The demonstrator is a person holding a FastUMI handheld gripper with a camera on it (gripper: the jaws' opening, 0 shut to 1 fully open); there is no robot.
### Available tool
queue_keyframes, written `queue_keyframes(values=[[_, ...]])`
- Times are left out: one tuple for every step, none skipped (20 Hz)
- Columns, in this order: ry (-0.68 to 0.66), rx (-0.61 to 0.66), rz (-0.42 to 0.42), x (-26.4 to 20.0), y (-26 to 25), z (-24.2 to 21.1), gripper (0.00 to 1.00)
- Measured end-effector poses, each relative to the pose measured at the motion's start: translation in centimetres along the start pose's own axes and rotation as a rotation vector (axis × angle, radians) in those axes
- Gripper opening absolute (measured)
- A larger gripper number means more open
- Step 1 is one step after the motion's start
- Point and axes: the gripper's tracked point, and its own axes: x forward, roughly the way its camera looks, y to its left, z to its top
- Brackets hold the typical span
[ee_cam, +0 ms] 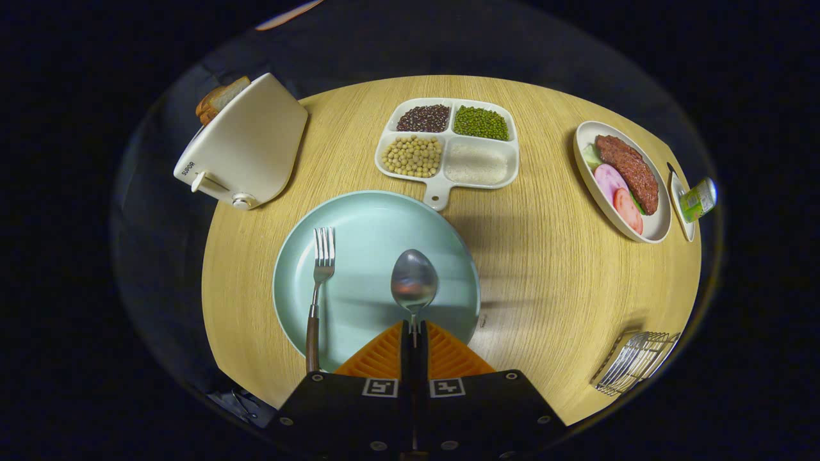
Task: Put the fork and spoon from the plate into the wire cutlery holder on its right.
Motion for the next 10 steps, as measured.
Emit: queue_keyframes(values=[[-0.004,0.002,0.006,-0.2,0.2,0.0,0.03],[-0.013,0.005,0.013,-0.5,0.4,0.1,0.03],[-0.027,0.009,0.021,-0.8,0.6,0.4,0.03],[-0.045,0.011,0.03,-1.2,0.8,0.8,0.03],[-0.058,0.02,0.04,-1.5,1.0,1.1,0.03],[-0.069,0.032,0.051,-2.0,1.1,1.3,0.03],[-0.082,0.042,0.06,-2.5,1.2,1.5,0.03],[-0.1,0.048,0.066,-3.1,1.1,1.8,0.03],[-0.122,0.051,0.068,-3.9,0.8,2.1,0.03],[-0.146,0.055,0.071,-4.8,0.4,2.2,0.03]])
